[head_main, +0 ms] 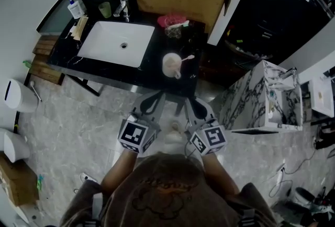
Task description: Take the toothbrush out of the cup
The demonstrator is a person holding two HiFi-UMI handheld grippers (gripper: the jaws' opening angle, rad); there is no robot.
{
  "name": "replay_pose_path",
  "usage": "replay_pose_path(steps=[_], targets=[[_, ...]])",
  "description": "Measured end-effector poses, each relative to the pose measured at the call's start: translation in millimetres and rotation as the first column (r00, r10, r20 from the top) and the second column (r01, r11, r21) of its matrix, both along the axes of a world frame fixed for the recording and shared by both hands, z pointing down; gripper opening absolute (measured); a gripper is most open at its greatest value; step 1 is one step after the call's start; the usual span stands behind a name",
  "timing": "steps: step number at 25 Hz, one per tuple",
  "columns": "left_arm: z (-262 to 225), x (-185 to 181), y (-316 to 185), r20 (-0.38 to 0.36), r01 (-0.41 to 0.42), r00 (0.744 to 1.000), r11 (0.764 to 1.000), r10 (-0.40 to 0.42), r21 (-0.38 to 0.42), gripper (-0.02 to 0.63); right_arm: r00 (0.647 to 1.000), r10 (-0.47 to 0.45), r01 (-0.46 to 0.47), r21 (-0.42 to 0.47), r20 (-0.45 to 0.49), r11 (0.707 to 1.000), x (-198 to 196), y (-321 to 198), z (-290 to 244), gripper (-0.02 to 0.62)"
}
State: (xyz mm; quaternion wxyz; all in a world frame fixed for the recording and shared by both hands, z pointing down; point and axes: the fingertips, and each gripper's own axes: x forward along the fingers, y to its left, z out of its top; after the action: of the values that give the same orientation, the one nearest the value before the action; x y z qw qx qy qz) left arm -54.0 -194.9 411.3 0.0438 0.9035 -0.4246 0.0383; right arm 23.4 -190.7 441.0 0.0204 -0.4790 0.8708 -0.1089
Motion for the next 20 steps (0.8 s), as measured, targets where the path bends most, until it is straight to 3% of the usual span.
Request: replay_pose_path(steps=[20], targets=[[12.3,2.1,-49.7,-0.011,-0.004,1.0,1.0,0.004,-0.019,0.003,0.999,0.032,-0.032,-0.018,0.008,0.999,8.6,-65.1,8.0,0.0]])
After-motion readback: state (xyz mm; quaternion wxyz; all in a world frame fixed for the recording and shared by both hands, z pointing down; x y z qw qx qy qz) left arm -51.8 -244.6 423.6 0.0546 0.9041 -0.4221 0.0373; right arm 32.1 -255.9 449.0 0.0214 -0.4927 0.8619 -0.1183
